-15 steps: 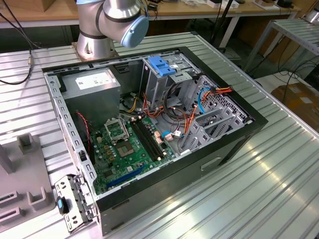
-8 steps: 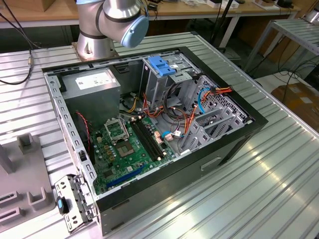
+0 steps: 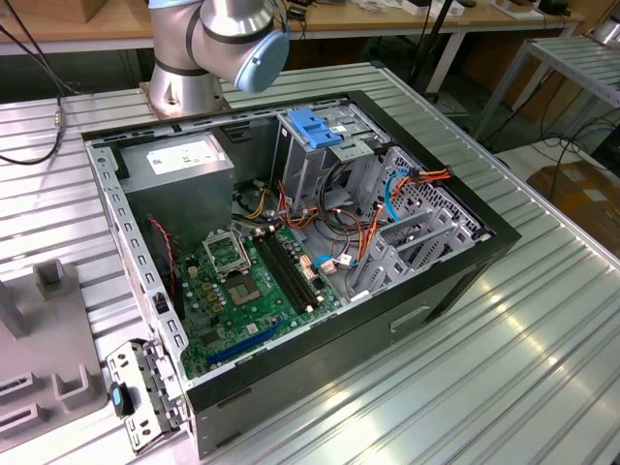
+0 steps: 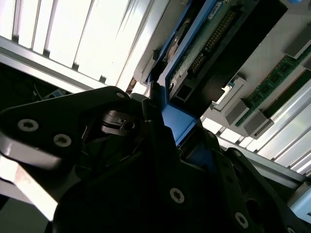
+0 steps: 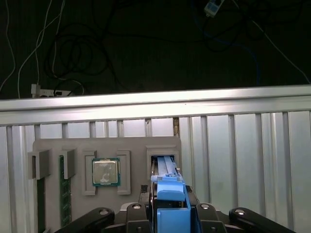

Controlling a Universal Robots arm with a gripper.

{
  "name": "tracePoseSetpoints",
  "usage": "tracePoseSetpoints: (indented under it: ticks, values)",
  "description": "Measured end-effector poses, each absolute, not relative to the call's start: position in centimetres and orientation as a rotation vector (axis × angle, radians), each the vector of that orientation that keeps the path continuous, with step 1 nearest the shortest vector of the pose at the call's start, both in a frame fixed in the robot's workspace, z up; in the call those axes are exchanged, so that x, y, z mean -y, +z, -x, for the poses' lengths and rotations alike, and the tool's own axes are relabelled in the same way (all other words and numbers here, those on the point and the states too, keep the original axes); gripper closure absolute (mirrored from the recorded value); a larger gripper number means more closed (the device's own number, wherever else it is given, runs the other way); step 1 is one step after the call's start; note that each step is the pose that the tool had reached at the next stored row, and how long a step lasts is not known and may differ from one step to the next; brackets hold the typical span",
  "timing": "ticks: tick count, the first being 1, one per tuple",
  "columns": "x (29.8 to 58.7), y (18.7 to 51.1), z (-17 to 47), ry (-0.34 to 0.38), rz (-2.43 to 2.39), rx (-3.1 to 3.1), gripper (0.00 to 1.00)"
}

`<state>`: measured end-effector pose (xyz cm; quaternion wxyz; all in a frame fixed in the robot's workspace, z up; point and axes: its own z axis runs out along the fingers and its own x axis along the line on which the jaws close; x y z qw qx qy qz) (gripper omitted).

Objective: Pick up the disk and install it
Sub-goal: 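Pick up the disk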

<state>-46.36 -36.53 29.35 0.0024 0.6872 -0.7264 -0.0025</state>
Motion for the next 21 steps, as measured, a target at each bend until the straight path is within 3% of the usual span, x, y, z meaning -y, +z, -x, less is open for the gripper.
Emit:
tracePoseSetpoints:
  ticks: [13, 21]
  values:
    - [36.5, 29.4, 46.4, -0.007, -2.177, 2.259, 0.63]
    - [36.5, 31.1, 46.4, -0.006, -2.177, 2.259, 0.63]
